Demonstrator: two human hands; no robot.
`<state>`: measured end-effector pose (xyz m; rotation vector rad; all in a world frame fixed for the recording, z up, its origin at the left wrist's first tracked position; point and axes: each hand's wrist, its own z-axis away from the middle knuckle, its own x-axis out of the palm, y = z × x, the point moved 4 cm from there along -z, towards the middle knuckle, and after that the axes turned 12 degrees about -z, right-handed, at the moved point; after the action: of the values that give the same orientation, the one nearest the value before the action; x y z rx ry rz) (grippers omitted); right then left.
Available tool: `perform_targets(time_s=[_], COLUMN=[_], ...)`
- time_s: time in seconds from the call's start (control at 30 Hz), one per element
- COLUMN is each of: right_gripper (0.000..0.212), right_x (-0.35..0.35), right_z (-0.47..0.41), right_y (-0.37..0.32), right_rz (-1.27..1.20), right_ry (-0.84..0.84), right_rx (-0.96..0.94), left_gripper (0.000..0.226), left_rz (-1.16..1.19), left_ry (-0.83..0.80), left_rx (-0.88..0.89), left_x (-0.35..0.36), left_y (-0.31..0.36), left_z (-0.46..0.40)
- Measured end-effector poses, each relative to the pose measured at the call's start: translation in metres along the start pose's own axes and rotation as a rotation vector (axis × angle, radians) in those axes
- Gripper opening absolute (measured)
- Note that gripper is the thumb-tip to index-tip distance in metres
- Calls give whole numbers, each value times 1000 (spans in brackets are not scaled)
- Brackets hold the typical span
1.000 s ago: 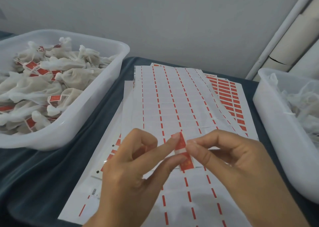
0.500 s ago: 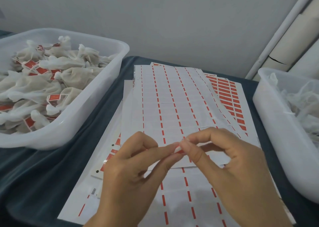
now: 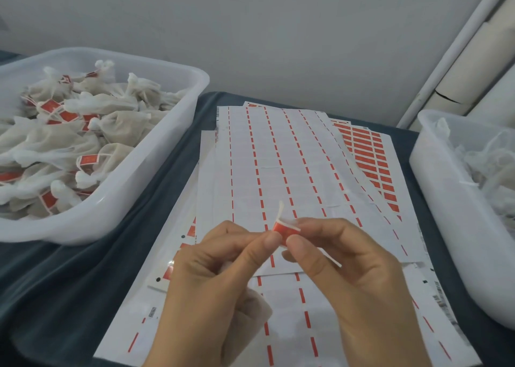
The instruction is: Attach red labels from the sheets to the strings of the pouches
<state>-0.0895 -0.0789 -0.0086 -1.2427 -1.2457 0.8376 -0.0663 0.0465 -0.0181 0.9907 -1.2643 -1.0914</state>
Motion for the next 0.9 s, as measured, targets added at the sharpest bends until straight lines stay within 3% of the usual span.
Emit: perform_targets(time_s=[0.5, 0.67, 0.8, 0.9], right_gripper=[30, 18, 27, 58], right_x=[-4, 0, 9, 8], right_z=[-2, 3, 11, 10], right_y=[-4, 0, 7, 7], right_rz=[49, 195, 251, 45], right_ry=[-14, 33, 119, 125], right_rx=[0, -125, -214, -161], left_gripper=[21, 21, 19, 16], left_rz=[-118, -135, -201, -228], left_ry=[-69, -78, -13, -11], left_rx=[69, 141, 292, 351], left_x=[-2, -4, -4, -5], left_y=[0, -9, -12, -14], left_z=[0, 1, 3, 5])
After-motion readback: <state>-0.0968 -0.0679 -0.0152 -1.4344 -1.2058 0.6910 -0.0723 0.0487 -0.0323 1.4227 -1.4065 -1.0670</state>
